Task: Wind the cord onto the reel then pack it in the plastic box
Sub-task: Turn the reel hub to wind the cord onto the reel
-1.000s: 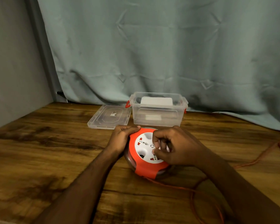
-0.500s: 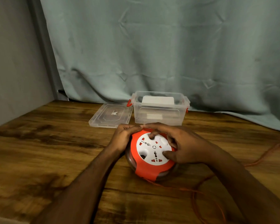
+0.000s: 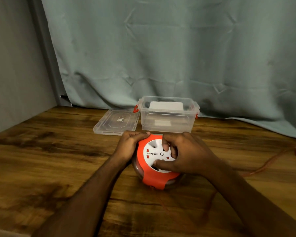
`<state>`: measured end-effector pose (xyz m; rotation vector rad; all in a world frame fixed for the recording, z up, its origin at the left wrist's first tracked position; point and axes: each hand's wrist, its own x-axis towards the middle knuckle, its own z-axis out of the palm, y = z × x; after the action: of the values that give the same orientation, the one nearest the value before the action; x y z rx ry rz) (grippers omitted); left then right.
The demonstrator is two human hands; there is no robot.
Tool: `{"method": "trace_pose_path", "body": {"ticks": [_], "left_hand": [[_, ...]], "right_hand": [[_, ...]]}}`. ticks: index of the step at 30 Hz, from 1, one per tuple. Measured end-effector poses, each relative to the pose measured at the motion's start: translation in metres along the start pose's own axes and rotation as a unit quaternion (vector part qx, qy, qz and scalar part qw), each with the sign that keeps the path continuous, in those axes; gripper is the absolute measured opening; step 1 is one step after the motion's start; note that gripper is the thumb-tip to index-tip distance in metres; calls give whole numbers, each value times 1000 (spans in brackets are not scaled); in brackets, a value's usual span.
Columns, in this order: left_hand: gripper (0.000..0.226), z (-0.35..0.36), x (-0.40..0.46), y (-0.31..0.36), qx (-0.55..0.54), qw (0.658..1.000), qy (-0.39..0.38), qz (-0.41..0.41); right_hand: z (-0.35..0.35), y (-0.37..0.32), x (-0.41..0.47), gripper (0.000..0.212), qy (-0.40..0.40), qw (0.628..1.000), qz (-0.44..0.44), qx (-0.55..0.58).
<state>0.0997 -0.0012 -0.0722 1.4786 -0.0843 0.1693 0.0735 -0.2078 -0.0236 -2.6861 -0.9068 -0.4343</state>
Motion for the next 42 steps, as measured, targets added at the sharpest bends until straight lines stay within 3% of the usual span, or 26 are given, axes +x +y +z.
{"method": "trace_pose_path", "body": {"ticks": [5, 10, 15, 22, 26, 28, 34, 42], "left_hand": [[24, 0, 1, 1, -1, 1000, -8, 2], [27, 0, 2, -1, 4, 1000, 2, 11], [30, 0, 2, -2, 7, 1000, 7, 8], [26, 2, -1, 2, 8, 1000, -1, 6], [27, 2, -2, 4, 8, 1000, -1, 3], [26, 3, -1, 4, -4, 1000, 3, 4], [24, 3, 0, 1, -17, 1000, 5, 2], [28, 2, -1, 1, -12, 1000, 0, 11]], "right_hand": [[11, -6, -1, 48, 33, 999, -31, -9], [-2, 1, -2, 18, 26, 997, -48, 50], [-6, 11, 0, 72, -73, 994, -38, 66], [-9, 15, -1, 111, -105, 990, -33, 94], [-13, 13, -1, 119, -94, 992, -15, 83], [-13, 11, -2, 111, -68, 996, -7, 59], [2, -1, -1, 61, -25, 999, 22, 0], [5, -7, 0, 24, 45, 998, -9, 32]]}}
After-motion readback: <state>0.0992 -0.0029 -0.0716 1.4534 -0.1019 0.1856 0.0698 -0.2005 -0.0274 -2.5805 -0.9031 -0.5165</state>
